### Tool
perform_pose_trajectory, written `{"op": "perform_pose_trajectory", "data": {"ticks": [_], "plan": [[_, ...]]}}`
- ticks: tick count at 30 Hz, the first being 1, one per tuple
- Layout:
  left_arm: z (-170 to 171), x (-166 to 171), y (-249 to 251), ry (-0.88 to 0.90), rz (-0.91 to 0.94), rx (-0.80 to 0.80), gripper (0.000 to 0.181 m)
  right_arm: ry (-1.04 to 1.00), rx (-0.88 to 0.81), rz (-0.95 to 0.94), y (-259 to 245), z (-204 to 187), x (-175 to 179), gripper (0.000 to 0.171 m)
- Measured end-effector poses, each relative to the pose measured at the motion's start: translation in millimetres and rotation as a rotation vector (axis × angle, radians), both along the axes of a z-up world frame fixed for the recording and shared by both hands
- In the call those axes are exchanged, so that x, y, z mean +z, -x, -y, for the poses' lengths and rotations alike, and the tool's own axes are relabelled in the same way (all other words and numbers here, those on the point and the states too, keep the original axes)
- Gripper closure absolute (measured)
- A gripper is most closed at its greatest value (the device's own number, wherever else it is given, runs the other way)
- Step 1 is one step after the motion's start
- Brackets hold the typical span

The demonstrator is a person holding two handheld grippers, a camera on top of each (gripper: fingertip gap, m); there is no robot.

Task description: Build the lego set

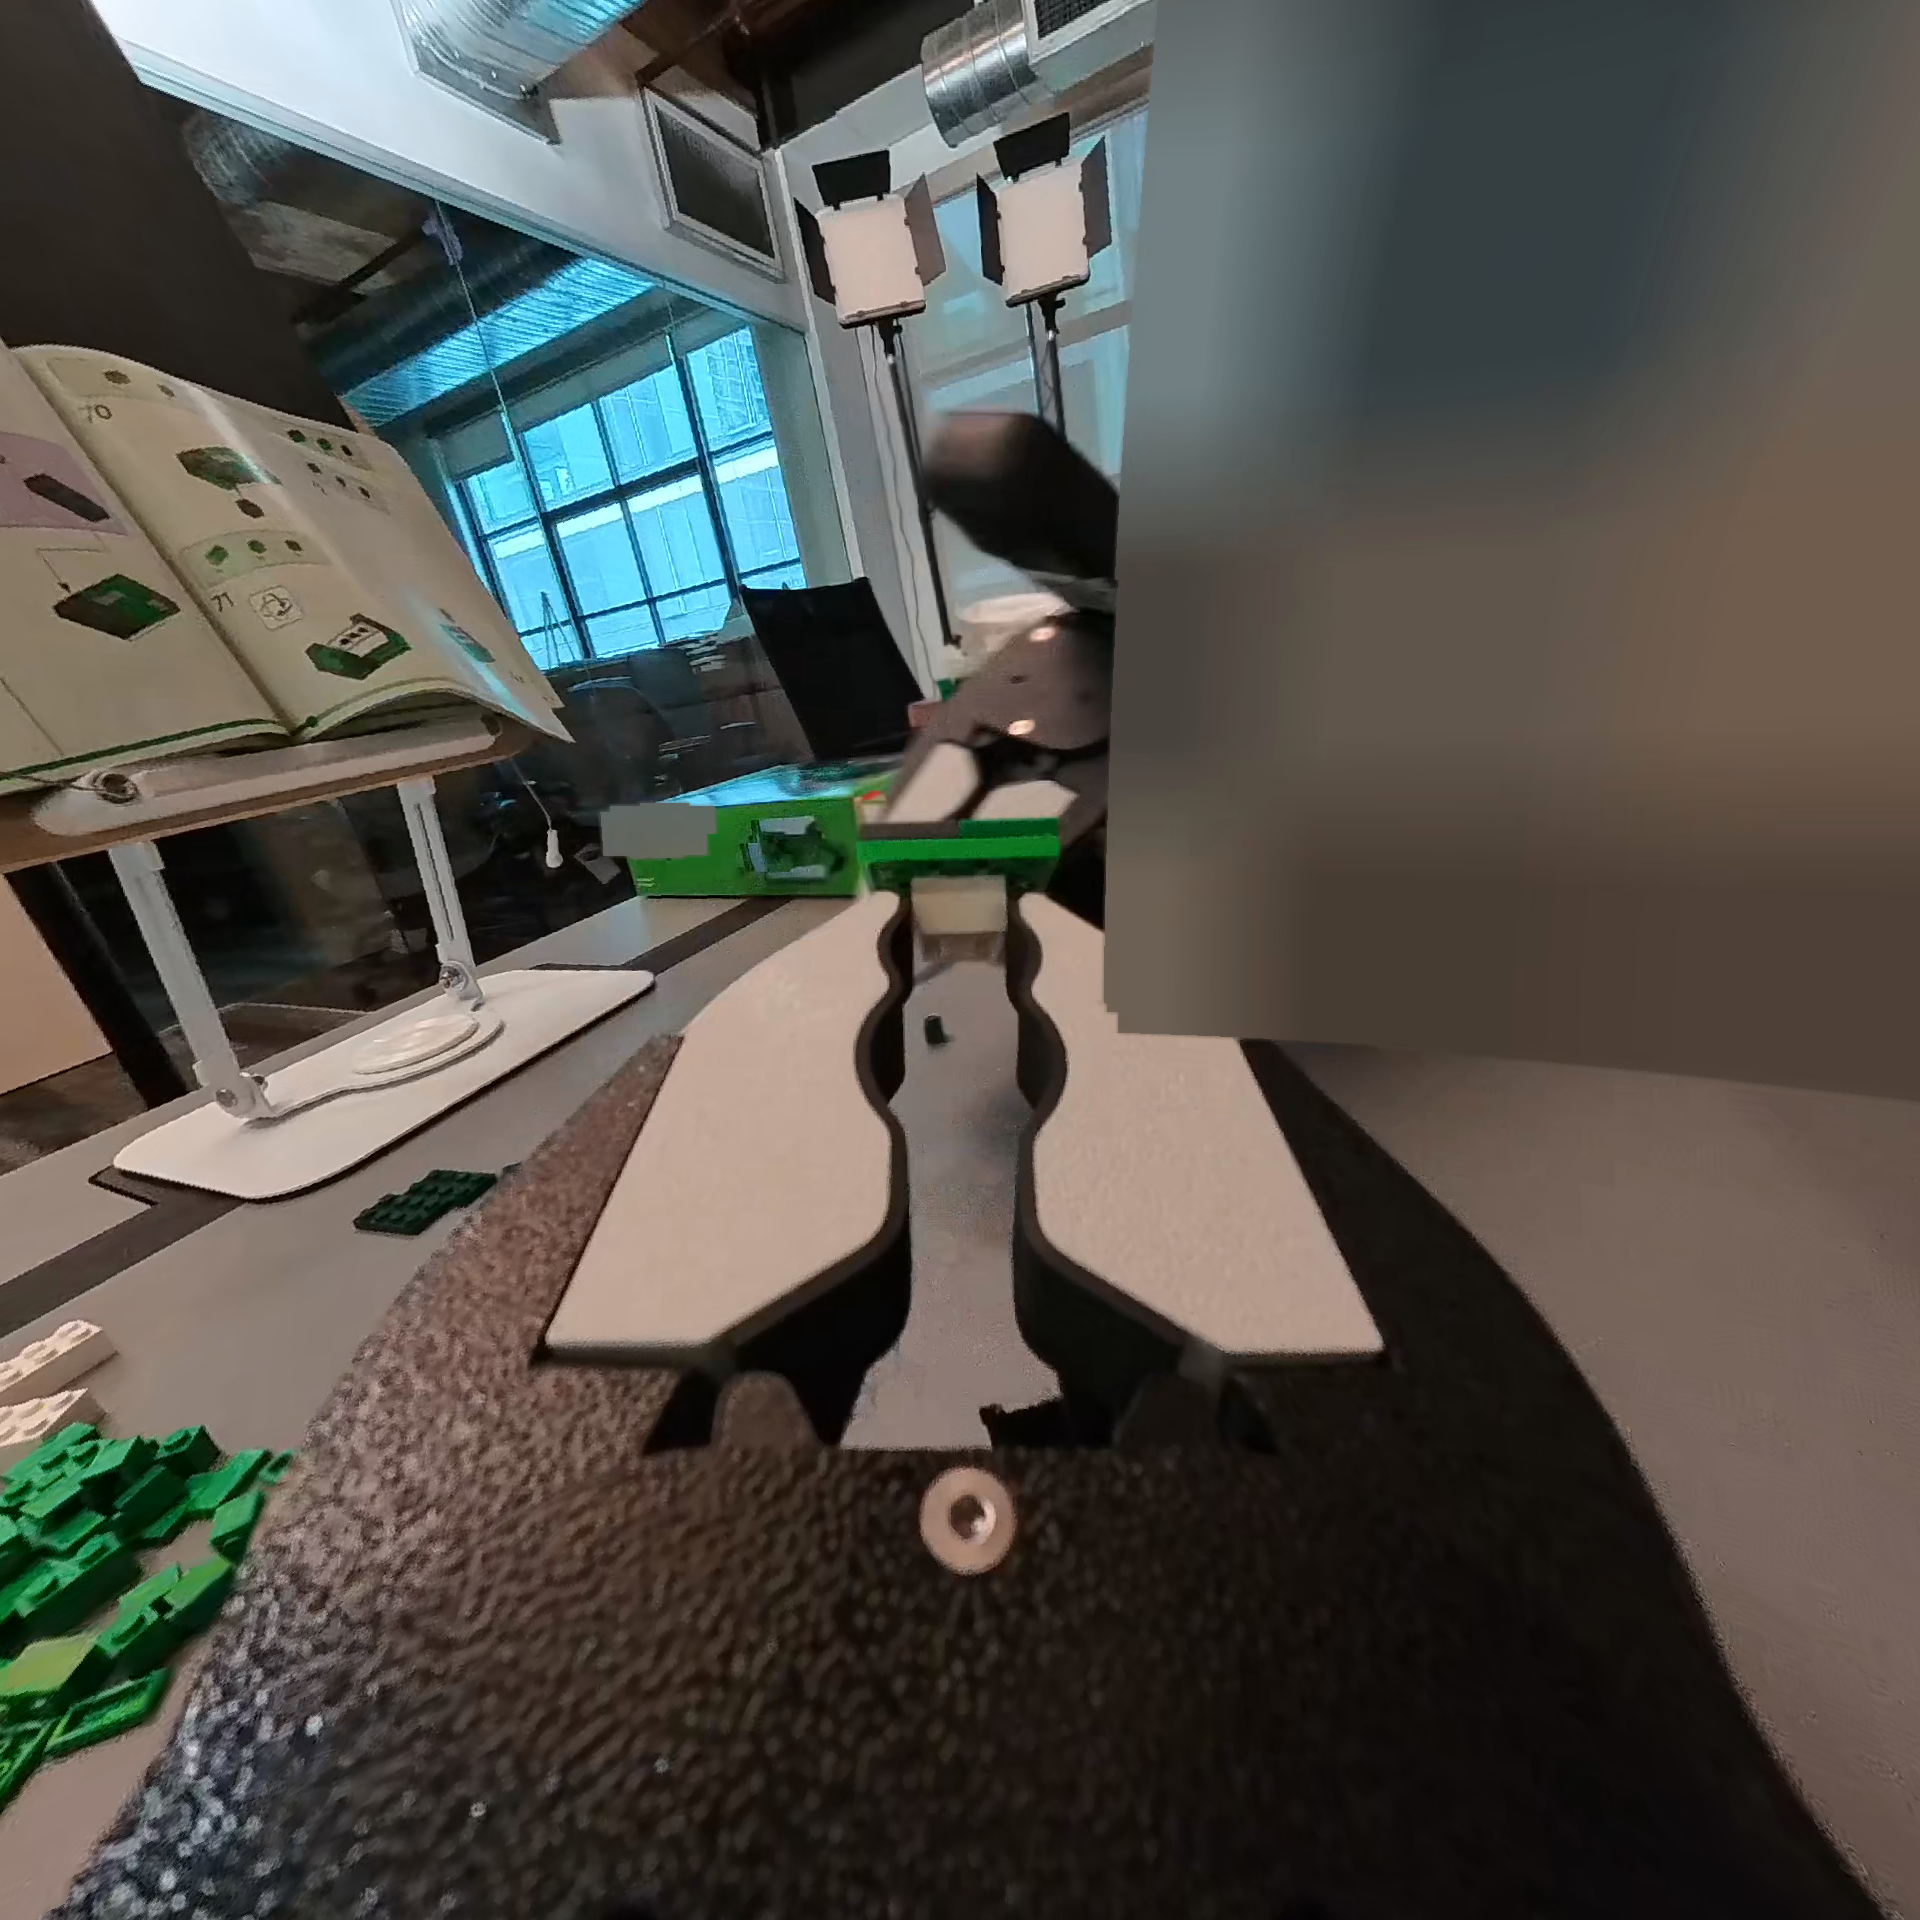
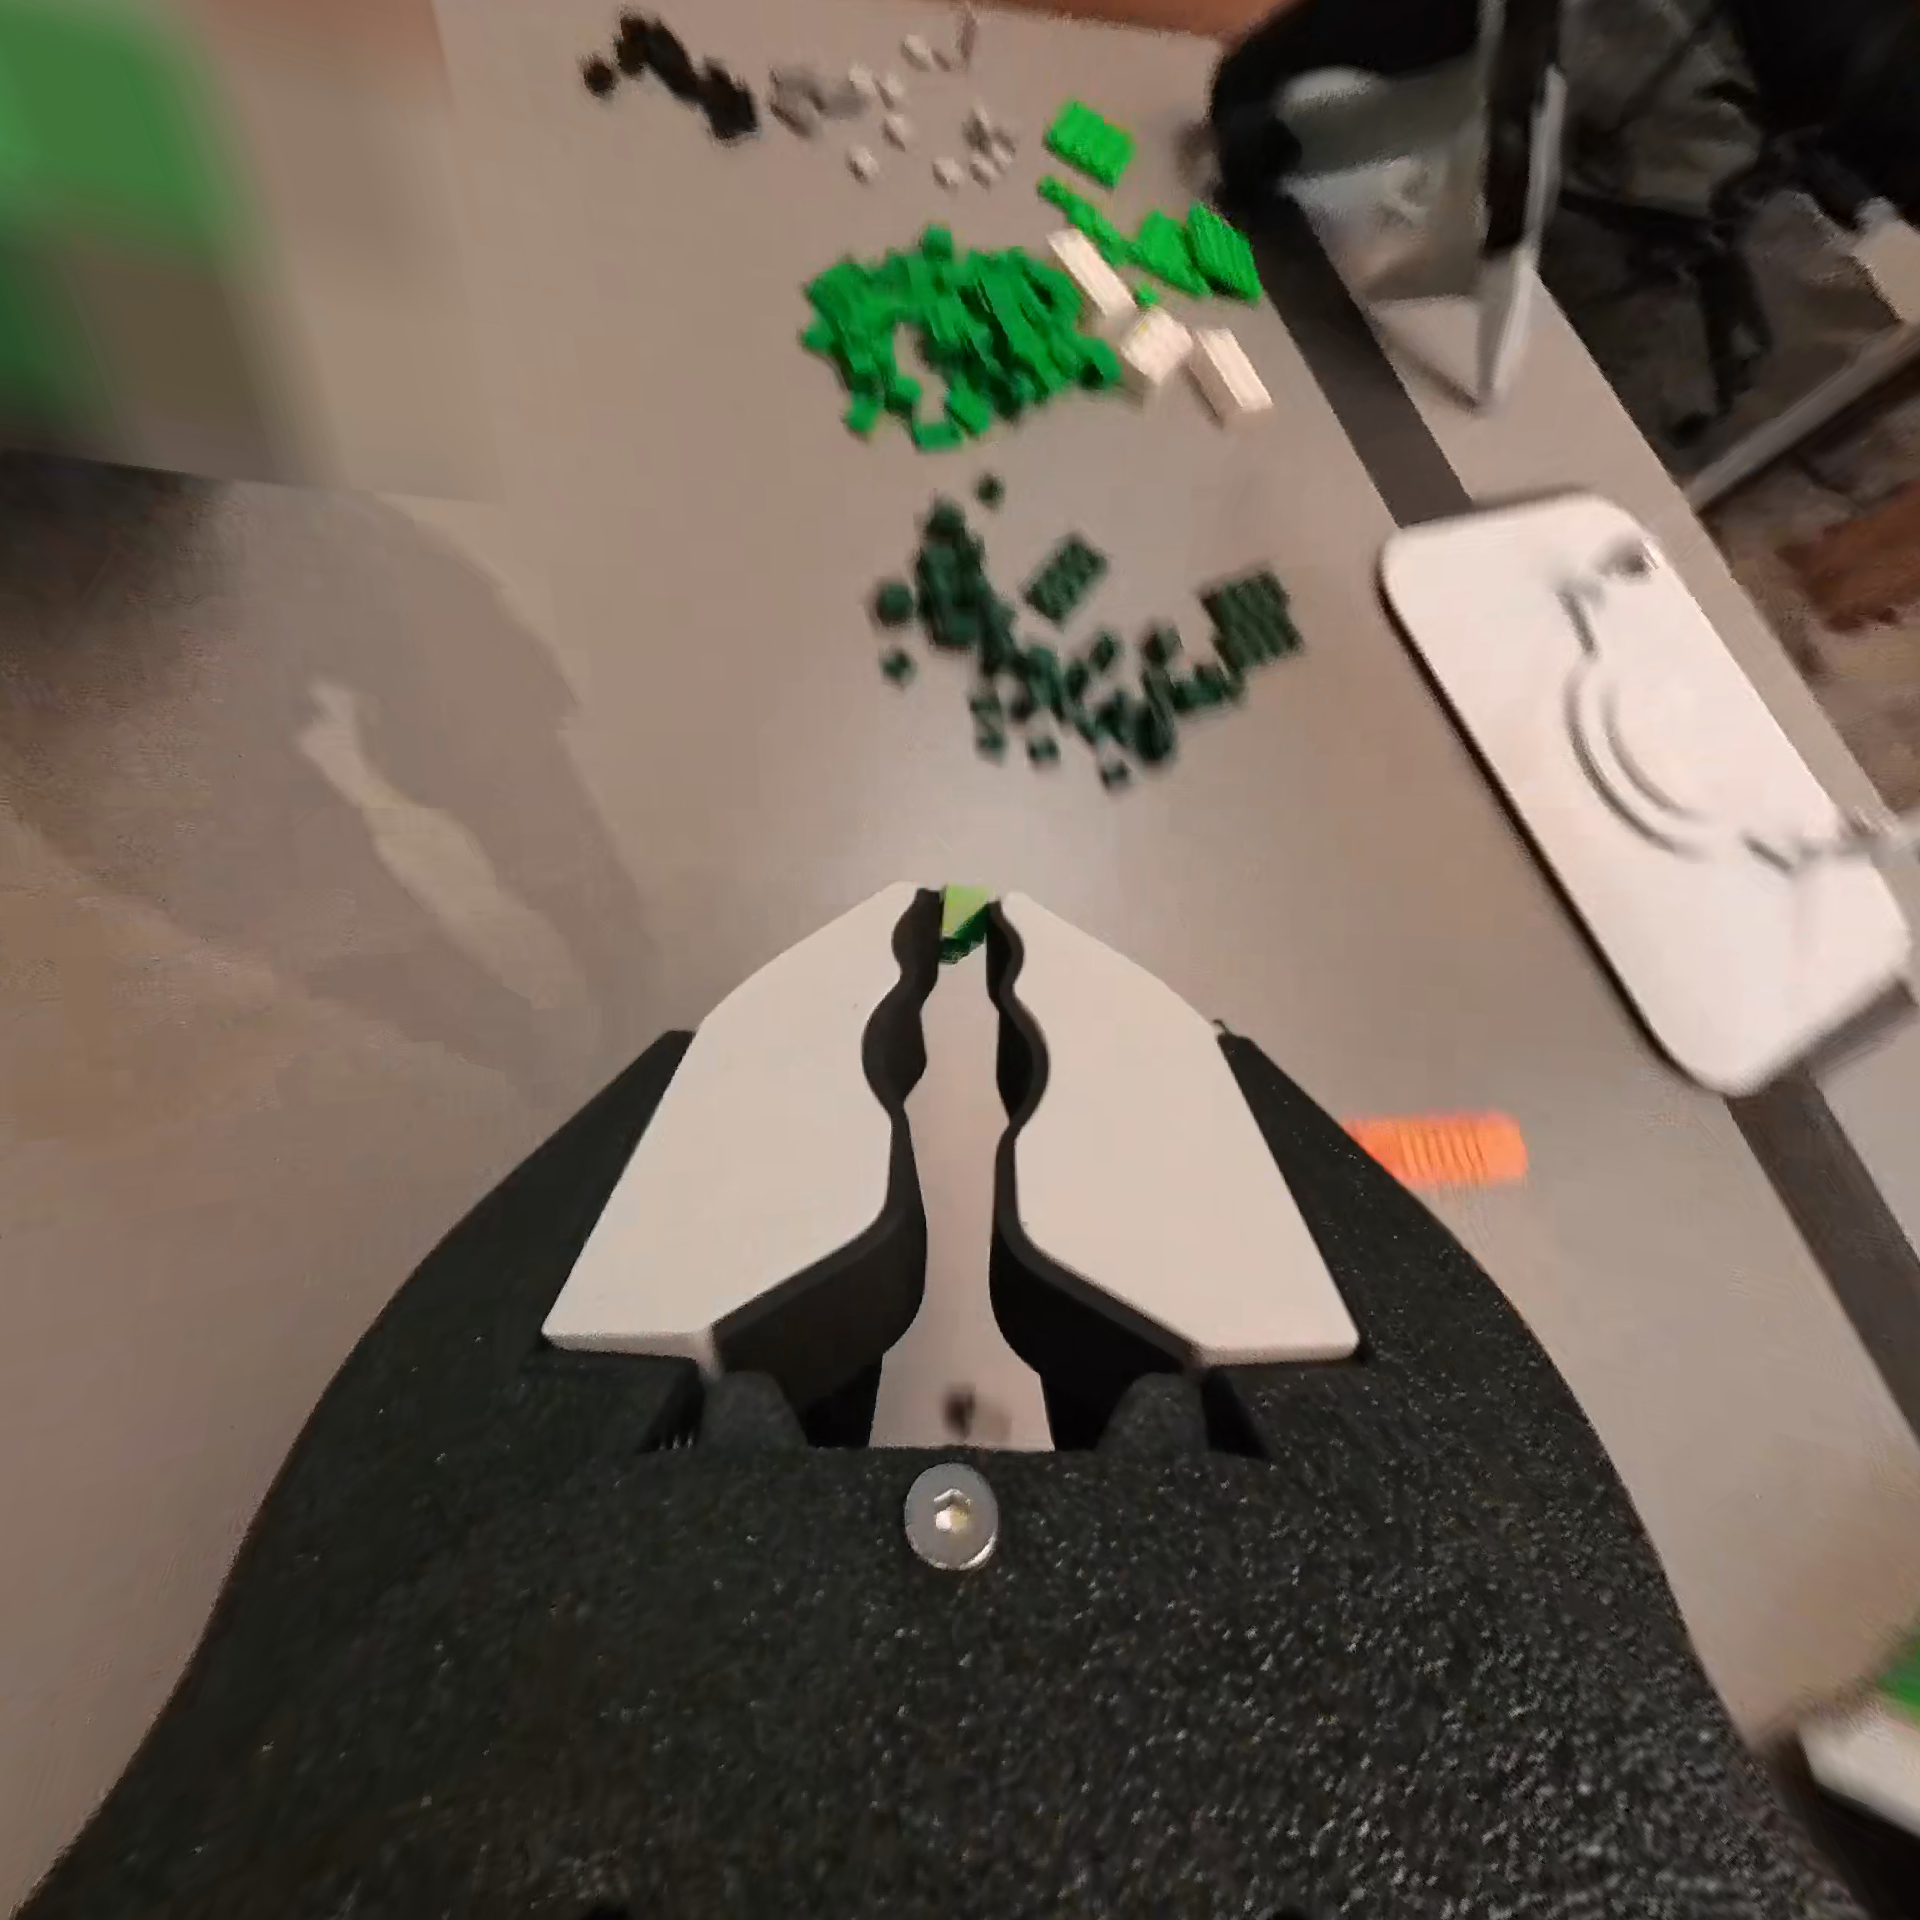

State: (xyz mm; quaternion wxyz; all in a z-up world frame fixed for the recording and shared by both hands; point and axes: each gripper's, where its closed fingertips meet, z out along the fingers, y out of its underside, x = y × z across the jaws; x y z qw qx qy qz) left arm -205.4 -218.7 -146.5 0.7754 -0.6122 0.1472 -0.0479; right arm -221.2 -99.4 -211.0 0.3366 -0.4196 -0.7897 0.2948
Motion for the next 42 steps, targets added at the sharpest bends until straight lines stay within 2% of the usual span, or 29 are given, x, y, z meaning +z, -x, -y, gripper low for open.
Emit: {"op": "perform_pose_trajectory", "data": {"ticks": [5,12,17,21,30,37,42], "plan": [[-6,-3,12,0.019,-0.028,0.110,0.165,0.017,-0.113,0.013,-62,-45,-21,0.163],[-12,-9,15,0.066,-0.149,0.258,0.165,0.071,-0.222,-0.067,-87,-80,-16,0.163],[-27,-18,-12,0.103,-0.365,0.283,0.165,0.122,-0.263,-0.038,-89,-89,-28,0.163],[-47,-16,-23,0.091,-0.353,0.293,0.165,0.149,-0.302,-0.034,-85,-94,-31,0.163],[-96,-22,-14,0.141,-0.385,0.376,0.165,0.205,-0.367,0.018,-88,-106,-39,0.163],[-123,-10,-9,0.089,-0.244,0.420,0.165,0.172,-0.368,0.078,-90,-106,-51,0.162],[-144,-9,-5,0.074,-0.333,0.467,0.165,0.192,-0.380,0.079,-90,-108,-51,0.157]]}}
